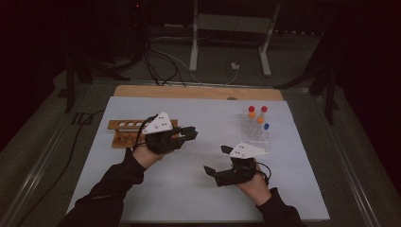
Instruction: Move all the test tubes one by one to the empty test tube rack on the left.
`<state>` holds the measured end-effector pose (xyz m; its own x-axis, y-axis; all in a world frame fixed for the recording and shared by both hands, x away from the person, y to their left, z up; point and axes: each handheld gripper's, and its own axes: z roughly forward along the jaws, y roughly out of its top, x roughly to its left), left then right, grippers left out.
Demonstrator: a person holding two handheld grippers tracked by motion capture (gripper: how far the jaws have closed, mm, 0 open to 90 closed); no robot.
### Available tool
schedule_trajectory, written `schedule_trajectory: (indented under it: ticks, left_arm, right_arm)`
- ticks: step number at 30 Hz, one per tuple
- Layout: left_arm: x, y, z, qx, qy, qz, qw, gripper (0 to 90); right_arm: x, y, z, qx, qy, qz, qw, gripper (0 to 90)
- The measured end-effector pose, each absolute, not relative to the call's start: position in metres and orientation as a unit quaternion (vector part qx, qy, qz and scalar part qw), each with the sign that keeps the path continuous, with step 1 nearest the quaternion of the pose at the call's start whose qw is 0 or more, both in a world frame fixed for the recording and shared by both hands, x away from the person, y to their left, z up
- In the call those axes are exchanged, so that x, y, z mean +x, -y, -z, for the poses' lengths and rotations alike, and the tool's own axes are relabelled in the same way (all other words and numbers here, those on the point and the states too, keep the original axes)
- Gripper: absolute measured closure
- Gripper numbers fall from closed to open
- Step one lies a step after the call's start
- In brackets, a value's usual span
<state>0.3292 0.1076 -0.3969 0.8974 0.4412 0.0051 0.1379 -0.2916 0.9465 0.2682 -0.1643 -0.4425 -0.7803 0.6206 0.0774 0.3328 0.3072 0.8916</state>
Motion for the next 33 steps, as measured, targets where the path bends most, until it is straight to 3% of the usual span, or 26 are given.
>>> schedule_trajectory:
  ticks: [33]
  left_arm:
    - [0.386,-0.172,0.377,0.764,-0.268,-0.214,0.547,77.6]
  right_arm:
    - [0.271,0.171,0.444,0.300,-0.795,-0.510,0.132,1.5]
